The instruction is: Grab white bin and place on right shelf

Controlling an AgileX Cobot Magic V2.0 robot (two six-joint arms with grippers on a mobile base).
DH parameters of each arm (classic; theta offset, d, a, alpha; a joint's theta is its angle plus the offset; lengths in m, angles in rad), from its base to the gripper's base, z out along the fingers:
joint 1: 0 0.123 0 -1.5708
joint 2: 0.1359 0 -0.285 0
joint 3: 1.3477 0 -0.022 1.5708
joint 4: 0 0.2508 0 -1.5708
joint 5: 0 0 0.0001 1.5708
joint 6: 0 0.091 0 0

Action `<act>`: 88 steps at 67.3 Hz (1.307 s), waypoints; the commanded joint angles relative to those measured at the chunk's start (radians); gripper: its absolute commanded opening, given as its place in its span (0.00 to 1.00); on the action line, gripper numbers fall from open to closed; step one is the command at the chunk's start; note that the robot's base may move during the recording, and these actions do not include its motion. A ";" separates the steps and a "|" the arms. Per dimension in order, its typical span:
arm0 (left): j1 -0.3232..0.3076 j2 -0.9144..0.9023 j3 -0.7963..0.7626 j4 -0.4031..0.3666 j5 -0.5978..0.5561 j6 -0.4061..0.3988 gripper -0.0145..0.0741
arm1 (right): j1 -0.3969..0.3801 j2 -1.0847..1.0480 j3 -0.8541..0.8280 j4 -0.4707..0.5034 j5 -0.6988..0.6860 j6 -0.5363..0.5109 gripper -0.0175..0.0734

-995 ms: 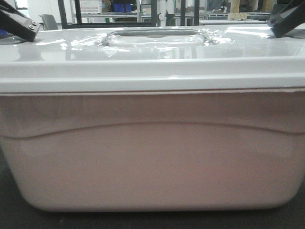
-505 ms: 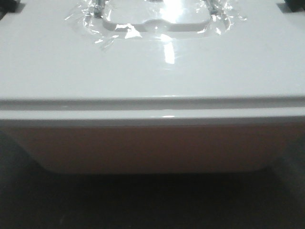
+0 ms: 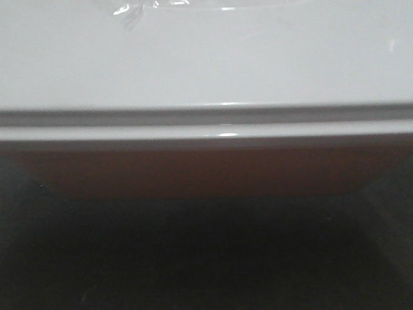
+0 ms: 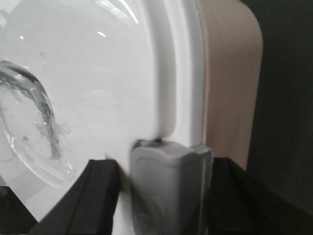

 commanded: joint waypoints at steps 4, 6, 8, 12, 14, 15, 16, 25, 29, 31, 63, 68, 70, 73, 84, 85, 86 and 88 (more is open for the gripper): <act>-0.012 -0.079 -0.030 -0.145 0.113 0.007 0.40 | 0.006 -0.065 -0.026 0.135 0.144 -0.014 0.57; -0.012 -0.090 -0.030 -0.145 0.113 0.007 0.40 | 0.006 -0.073 -0.026 0.135 0.142 -0.014 0.57; -0.012 -0.101 -0.030 -0.145 0.113 0.007 0.40 | 0.006 -0.082 -0.026 0.135 0.139 -0.014 0.57; -0.012 -0.124 -0.030 -0.145 0.111 0.007 0.40 | 0.006 -0.100 -0.026 0.135 0.137 -0.014 0.57; -0.012 -0.133 -0.030 -0.145 0.108 0.007 0.40 | 0.006 -0.105 -0.026 0.135 0.137 -0.014 0.57; -0.012 -0.137 -0.030 -0.145 0.109 0.007 0.40 | 0.006 -0.107 -0.026 0.135 0.137 -0.014 0.57; -0.012 -0.142 -0.030 -0.145 0.106 0.007 0.40 | 0.006 -0.111 -0.026 0.135 0.137 -0.014 0.57; -0.012 -0.178 -0.030 -0.145 0.063 0.007 0.40 | 0.006 -0.142 -0.026 0.140 0.137 -0.014 0.57; -0.012 -0.193 -0.030 -0.145 0.036 0.007 0.40 | 0.006 -0.156 -0.026 0.152 0.135 -0.014 0.57; -0.012 -0.195 -0.030 -0.145 0.029 0.007 0.40 | 0.006 -0.162 -0.026 0.154 0.134 -0.014 0.57; -0.012 -0.196 -0.030 -0.129 0.002 0.007 0.40 | 0.006 -0.185 -0.026 0.182 0.143 -0.014 0.57; -0.012 -0.196 -0.030 -0.121 -0.019 0.007 0.40 | 0.006 -0.185 -0.026 0.182 0.145 -0.014 0.57; -0.012 -0.196 -0.030 -0.119 -0.028 0.007 0.40 | 0.006 -0.185 -0.026 0.183 0.147 -0.014 0.57; -0.012 -0.196 -0.030 -0.119 -0.035 0.007 0.40 | 0.006 -0.185 -0.026 0.184 0.147 -0.014 0.57; -0.012 -0.196 -0.030 -0.121 -0.031 0.007 0.40 | 0.006 -0.185 -0.026 0.185 0.147 -0.014 0.57; -0.012 -0.196 -0.030 -0.121 -0.031 0.007 0.40 | 0.006 -0.185 -0.026 0.185 0.147 -0.014 0.57; -0.012 -0.196 -0.030 -0.121 -0.031 0.007 0.40 | 0.006 -0.185 -0.026 0.185 0.145 -0.014 0.57; -0.012 -0.196 -0.030 -0.121 -0.031 0.007 0.40 | 0.006 -0.185 -0.026 0.185 0.144 -0.014 0.57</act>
